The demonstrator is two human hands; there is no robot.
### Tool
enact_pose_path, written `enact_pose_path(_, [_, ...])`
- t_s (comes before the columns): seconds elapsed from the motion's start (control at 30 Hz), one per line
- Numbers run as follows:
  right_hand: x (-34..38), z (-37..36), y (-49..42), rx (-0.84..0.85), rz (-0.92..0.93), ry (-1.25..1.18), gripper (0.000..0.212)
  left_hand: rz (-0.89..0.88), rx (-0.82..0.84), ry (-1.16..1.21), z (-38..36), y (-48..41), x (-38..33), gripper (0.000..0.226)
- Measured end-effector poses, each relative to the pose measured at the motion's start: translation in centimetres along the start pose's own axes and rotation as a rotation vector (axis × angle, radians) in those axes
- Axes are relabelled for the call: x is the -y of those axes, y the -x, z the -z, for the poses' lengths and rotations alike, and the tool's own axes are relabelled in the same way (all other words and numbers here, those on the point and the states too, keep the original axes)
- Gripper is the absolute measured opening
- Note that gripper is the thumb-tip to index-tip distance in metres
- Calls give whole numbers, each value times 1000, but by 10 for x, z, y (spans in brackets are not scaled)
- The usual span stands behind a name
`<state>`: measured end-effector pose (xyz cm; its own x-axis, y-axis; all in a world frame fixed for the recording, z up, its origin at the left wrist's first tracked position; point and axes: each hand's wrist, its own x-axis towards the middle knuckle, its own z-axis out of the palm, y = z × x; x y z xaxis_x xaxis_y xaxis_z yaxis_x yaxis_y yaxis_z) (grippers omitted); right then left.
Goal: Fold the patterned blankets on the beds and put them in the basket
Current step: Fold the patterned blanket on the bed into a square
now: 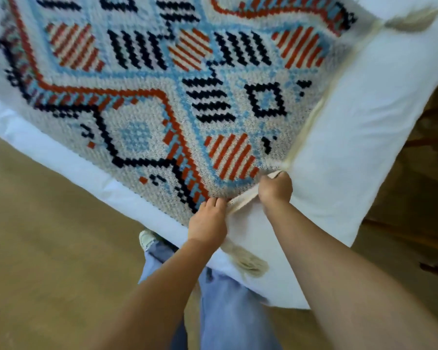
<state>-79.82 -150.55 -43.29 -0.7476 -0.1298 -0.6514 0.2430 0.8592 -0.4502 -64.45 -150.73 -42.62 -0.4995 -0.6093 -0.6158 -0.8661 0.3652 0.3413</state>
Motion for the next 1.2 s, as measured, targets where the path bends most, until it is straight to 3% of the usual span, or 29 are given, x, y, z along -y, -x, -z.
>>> enact_pose_path(0.1, [25, -16, 10, -65, 55, -17, 26, 72, -25, -56, 27, -1, 32, 21])
enact_pose_path(0.2, [59, -41, 29, -80, 133, 15, 35, 149, -60, -15, 58, 1, 72, 18])
enact_pose_path(0.3, [100, -71, 46, -80, 214, 20, 29, 189, -95, 65, 96, -4, 118, 15])
enact_pose_path(0.5, [200, -150, 84, -30, 313, 51, 7, -28, -26, 324, 201, -28, 228, 19])
enact_pose_path(0.6, [249, -190, 100, -42, 265, -15, 20, -80, -42, 417, 247, -40, 274, 19])
enact_pose_path(0.7, [291, -233, 118, -47, 299, -29, 6, -88, -105, 380, 288, -55, 316, 17])
enact_pose_path(0.77, [317, -261, 128, -25, 332, -35, 21, -65, -138, 355, 313, -67, 342, 20])
enact_pose_path(0.9, [366, -319, 142, 27, 354, -48, 24, 17, -223, 286, 361, -92, 399, 27])
enact_pose_path(1.03, [423, -378, 148, 16, 372, 22, 40, 99, -269, 221, 412, -126, 454, 36])
enact_pose_path(1.2, [493, -454, 160, 76, 377, 48, 24, 223, -286, 245, 473, -164, 524, 32])
